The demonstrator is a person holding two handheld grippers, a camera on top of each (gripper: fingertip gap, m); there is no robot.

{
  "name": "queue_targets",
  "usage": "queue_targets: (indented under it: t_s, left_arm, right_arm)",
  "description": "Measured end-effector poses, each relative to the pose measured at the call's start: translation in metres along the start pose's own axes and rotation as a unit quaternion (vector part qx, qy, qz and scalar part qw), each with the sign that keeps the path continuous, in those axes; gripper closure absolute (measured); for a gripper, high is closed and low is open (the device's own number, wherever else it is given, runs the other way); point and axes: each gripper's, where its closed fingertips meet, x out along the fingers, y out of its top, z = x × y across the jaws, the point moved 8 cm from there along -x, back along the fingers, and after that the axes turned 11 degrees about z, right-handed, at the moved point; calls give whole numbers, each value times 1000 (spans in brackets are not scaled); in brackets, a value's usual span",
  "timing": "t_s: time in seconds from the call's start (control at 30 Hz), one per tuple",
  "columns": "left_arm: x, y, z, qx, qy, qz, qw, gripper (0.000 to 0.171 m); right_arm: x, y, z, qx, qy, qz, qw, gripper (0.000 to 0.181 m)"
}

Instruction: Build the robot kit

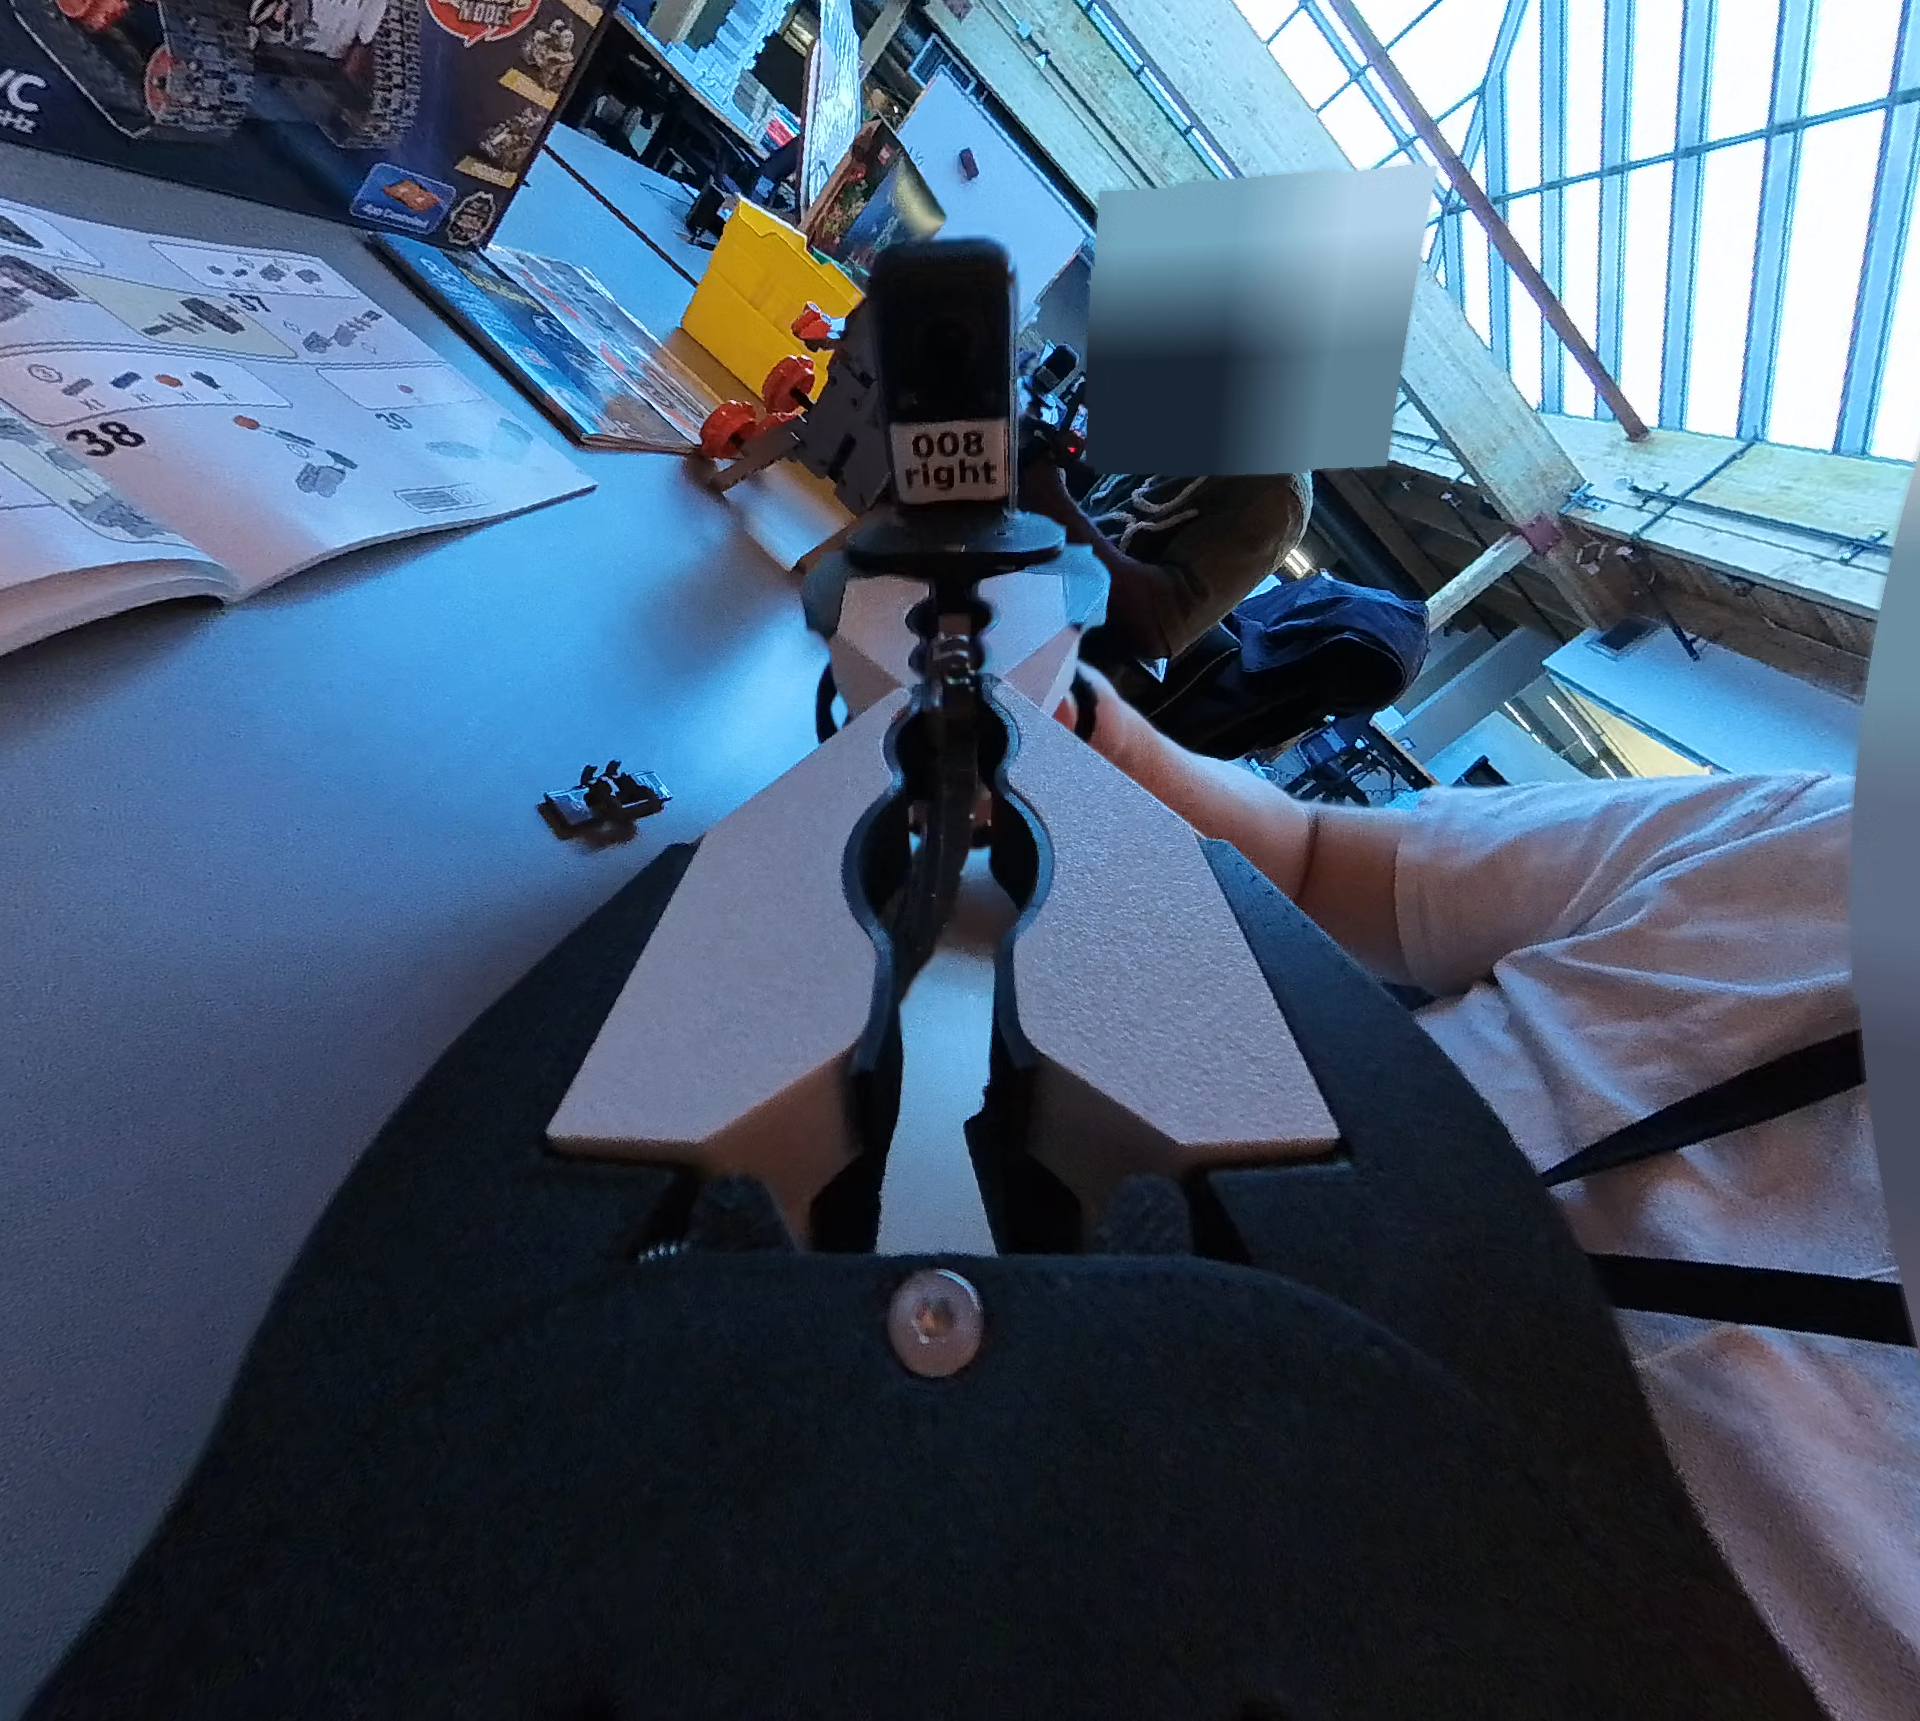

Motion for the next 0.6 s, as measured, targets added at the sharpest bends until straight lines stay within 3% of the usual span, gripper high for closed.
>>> queue_targets:
  t_s: [0.07, 0.13, 0.23, 0.47, 0.6]
  left_arm:
    - [-1, 1, -2, -7, 9, 1, 1000, 166]
    - [-3, 2, -5, -14, 18, 1, 1000, 166]
    - [-4, 2, -7, -22, 22, -2, 1000, 166]
    - [-2, -4, -9, -31, 27, -24, 999, 166]
    - [-1, -7, -10, -42, 27, -32, 998, 166]
  right_arm:
    - [-12, 16, 0, -49, -7, -3, 999, 172]
    - [-30, 29, 14, -144, -89, -24, 985, 170]
    - [-51, 23, 38, -244, -160, -137, 946, 154]
    - [-37, 3, 46, -290, -160, -226, 916, 151]
    - [-36, 7, 52, -263, -149, -234, 924, 152]
